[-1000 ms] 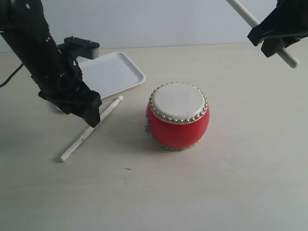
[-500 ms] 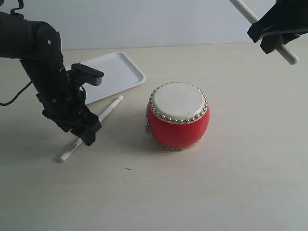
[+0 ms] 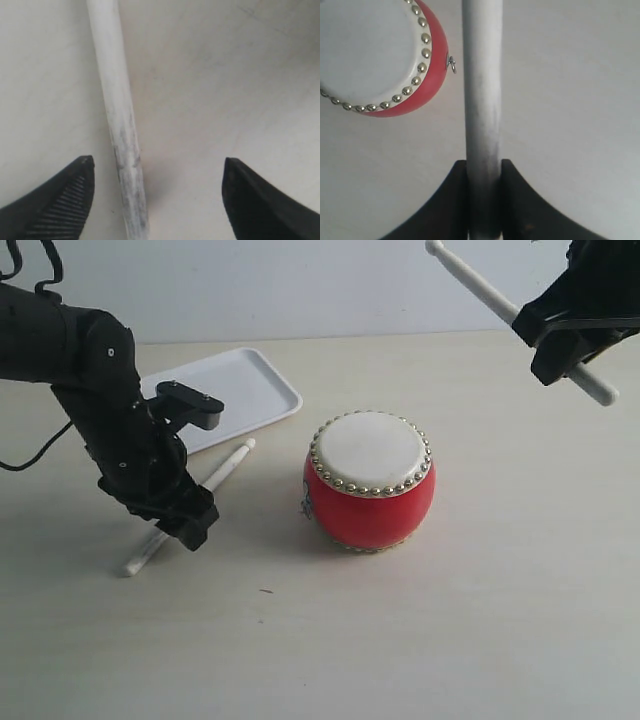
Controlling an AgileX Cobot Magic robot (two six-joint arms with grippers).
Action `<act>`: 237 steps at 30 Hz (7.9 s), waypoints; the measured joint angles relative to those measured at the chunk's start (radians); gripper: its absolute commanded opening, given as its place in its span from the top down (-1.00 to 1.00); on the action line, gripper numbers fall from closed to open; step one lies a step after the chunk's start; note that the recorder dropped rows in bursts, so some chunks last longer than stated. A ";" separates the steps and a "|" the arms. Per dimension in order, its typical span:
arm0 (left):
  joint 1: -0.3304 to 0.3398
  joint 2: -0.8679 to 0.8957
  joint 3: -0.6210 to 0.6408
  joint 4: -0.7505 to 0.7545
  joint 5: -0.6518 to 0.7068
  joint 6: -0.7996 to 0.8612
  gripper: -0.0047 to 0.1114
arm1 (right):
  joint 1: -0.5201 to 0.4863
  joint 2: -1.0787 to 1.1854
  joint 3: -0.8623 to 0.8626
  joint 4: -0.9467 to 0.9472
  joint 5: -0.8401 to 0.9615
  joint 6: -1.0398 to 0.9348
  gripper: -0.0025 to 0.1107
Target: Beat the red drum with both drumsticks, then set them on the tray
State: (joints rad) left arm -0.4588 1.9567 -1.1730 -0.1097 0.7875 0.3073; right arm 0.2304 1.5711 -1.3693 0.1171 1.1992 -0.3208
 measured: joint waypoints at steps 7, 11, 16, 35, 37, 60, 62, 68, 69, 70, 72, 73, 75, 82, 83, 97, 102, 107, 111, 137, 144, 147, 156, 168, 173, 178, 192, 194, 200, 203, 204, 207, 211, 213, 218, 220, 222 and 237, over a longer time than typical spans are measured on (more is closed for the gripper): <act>0.000 0.006 0.009 0.010 -0.003 -0.011 -0.26 | 0.000 0.000 0.000 0.008 0.006 -0.023 0.96; 0.000 0.006 0.009 0.017 -0.003 -0.013 -0.26 | 0.000 0.000 0.000 0.047 0.020 -0.058 0.96; 0.000 0.008 0.009 0.020 -0.005 -0.032 -0.26 | 0.000 0.000 0.000 0.059 0.022 -0.067 0.96; 0.000 0.015 0.060 0.029 -0.080 -0.042 0.04 | 0.000 0.000 0.000 0.060 0.024 -0.071 0.96; 0.000 0.015 0.060 0.029 -0.081 -0.042 -0.02 | 0.000 0.000 0.000 0.060 0.024 -0.071 0.96; 0.000 0.021 0.060 0.039 -0.077 -0.053 0.92 | 0.000 0.000 0.000 0.104 0.026 -0.087 0.96; 0.000 0.001 0.062 0.034 -0.065 -0.057 0.92 | 0.000 0.000 0.000 0.104 0.026 -0.087 0.96; -0.036 -0.104 0.062 0.030 -0.044 -0.072 0.92 | 0.002 -0.008 0.032 0.060 0.024 -0.075 0.96; -0.047 -0.118 0.062 0.030 -0.039 -0.072 0.92 | 0.007 -0.014 0.047 0.044 0.024 -0.076 0.96; -0.062 -0.134 0.062 0.030 -0.035 -0.072 0.92 | 0.011 -0.022 0.063 0.034 0.024 -0.076 0.96; -0.088 -0.163 0.062 0.030 -0.030 -0.074 0.92 | 0.016 -0.039 0.104 0.018 0.024 -0.073 0.96; -0.101 -0.178 0.062 0.028 -0.024 -0.076 0.92 | 0.016 -0.049 0.124 0.016 0.026 -0.073 0.96; -0.116 -0.206 0.062 0.025 -0.013 -0.089 0.92 | 0.016 -0.075 0.162 0.016 0.026 -0.071 0.96; -0.172 -0.284 0.062 0.025 0.033 -0.117 0.92 | 0.042 -0.209 0.331 0.080 0.026 -0.067 0.96; -0.190 -0.289 0.062 0.025 0.040 -0.119 0.92 | 0.057 -0.225 0.357 0.083 0.026 -0.067 0.96; -0.314 -0.294 0.062 0.026 0.094 -0.207 0.92 | 0.161 -0.260 0.527 -0.009 -0.101 0.049 0.96; -0.314 -0.294 0.062 0.026 0.104 -0.230 0.92 | 0.161 -0.260 0.527 0.038 -0.123 0.044 0.96; -0.314 -0.307 0.062 0.026 0.133 -0.236 0.92 | 0.163 -0.242 0.527 0.059 -0.123 0.039 0.96; -0.314 -0.341 0.065 0.026 0.150 -0.251 0.92 | 0.163 -0.215 0.527 0.061 -0.121 0.037 0.96; -0.314 -0.555 0.033 0.045 0.162 -0.269 0.92 | 0.163 -0.213 0.527 0.067 -0.167 0.037 0.96; -0.314 -0.623 0.013 0.047 0.176 -0.281 0.92 | 0.163 -0.108 0.525 0.091 -0.168 0.037 0.96; -0.314 -0.616 0.013 0.047 0.179 -0.281 0.92 | 0.163 -0.132 0.521 0.101 -0.168 0.039 0.96; -0.314 -0.443 0.091 0.047 0.118 -0.281 0.92 | 0.163 -0.399 0.519 0.079 -0.157 0.037 0.96; -0.314 -0.370 0.137 0.047 0.089 -0.281 0.92 | 0.163 -0.521 0.544 0.096 -0.202 0.021 0.96; -0.314 -0.500 0.106 0.047 0.146 -0.281 0.92 | 0.163 -0.343 0.573 0.125 -0.200 0.021 0.96; -0.314 -0.627 0.078 0.047 0.162 -0.281 0.92 | 0.163 -0.165 0.573 0.138 -0.200 0.019 0.96; -0.314 -0.708 0.106 0.047 0.154 -0.281 0.92 | 0.163 -0.212 0.536 0.133 -0.118 0.019 0.96; -0.314 -0.655 0.162 0.047 0.104 -0.281 0.92 | 0.163 -0.333 0.531 0.135 -0.141 0.019 0.96; -0.314 -0.432 0.273 0.022 -0.061 -0.281 0.92 | 0.163 -0.648 0.531 0.135 -0.213 0.021 0.96; -0.314 -0.320 0.275 0.022 -0.075 -0.281 0.92 | 0.163 -0.755 0.531 0.135 -0.253 0.021 0.96; -0.314 -0.308 0.277 0.022 -0.077 -0.281 0.92 | 0.163 -0.770 0.531 0.135 -0.257 0.021 0.96; -0.314 -0.281 0.277 0.020 -0.086 -0.281 0.92 | 0.163 -0.791 0.529 0.135 -0.272 0.019 0.96; -0.314 -0.288 0.277 0.019 -0.082 -0.274 0.92 | 0.163 -0.774 0.529 0.135 -0.276 0.019 0.96; -0.314 -0.308 0.274 0.019 -0.057 -0.270 0.92 | 0.163 -0.739 0.531 0.135 -0.278 0.019 0.96; -0.314 -0.442 0.192 0.011 0.062 -0.266 0.92 | 0.163 -0.484 0.607 0.138 -0.280 0.019 0.96; -0.314 -0.505 0.153 0.011 0.101 -0.266 0.92 | 0.163 -0.343 0.624 0.155 -0.251 0.019 0.96; -0.314 -0.565 0.114 0.007 0.133 -0.266 0.92 | 0.163 -0.214 0.626 0.169 -0.235 0.017 0.96; -0.314 -0.433 0.122 -0.051 0.102 -0.221 0.92 | 0.163 -0.437 0.551 0.163 -0.172 0.017 0.96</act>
State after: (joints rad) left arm -0.7732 1.5238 -1.0514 -0.1611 0.8895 0.0862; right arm 0.3936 1.1340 -0.8187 0.2806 1.0274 -0.3041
